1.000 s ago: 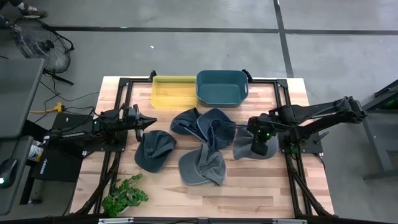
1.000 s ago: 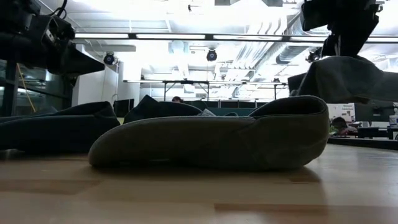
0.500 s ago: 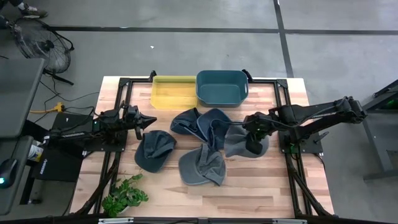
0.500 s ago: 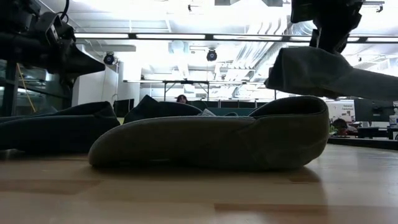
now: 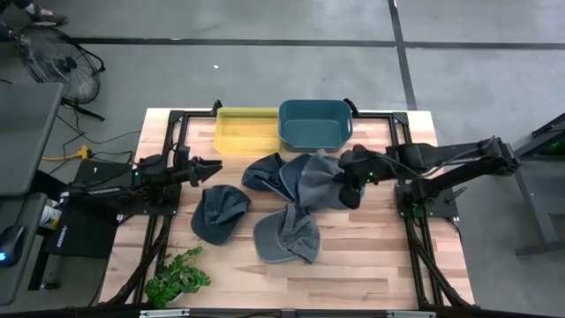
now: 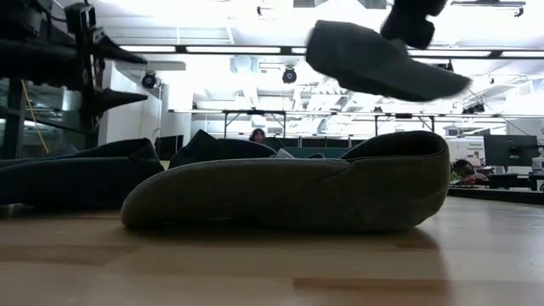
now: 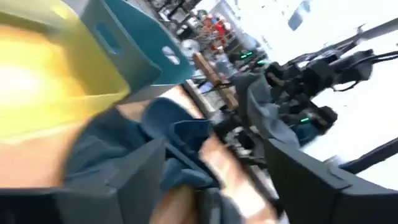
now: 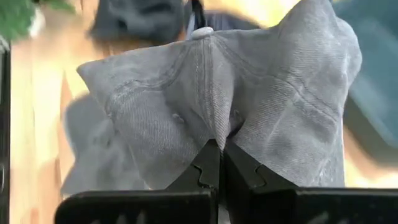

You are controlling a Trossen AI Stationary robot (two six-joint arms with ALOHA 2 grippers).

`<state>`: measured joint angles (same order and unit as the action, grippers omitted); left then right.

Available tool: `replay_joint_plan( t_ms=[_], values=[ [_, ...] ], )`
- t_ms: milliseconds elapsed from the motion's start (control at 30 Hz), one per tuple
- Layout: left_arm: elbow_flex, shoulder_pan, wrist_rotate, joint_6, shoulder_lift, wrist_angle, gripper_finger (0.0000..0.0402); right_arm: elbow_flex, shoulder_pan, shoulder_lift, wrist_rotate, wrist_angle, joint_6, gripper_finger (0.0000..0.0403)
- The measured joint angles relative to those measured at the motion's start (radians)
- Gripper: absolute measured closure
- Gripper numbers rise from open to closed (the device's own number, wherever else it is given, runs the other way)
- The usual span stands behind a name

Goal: Pick & Place hat
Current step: Put the right gray cap into the yellow bin

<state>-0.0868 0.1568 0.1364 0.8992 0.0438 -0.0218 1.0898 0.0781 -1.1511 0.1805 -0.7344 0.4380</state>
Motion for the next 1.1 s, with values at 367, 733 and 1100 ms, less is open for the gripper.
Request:
replay_joint_plan(
  t_ms=[367, 733, 1100],
  values=[
    [0.0, 0.0, -0.001, 0.108, 0.31, 0.354, 0.0112, 0.127, -0.14, -0.151, -0.089, 0.127, -0.185, 0.0403],
    [-0.002, 0.001, -0.019, 0.153, 0.611, 0.711, 0.0113, 0.372, -0.225, -0.379, -0.252, 0.12, -0.329, 0.0403],
    [-0.179, 0.001, -0.066, 0.086, 0.86, 0.768, 0.0113, 0.528, -0.285, -0.523, -0.326, 0.105, -0.4, 0.0403]
  ],
)
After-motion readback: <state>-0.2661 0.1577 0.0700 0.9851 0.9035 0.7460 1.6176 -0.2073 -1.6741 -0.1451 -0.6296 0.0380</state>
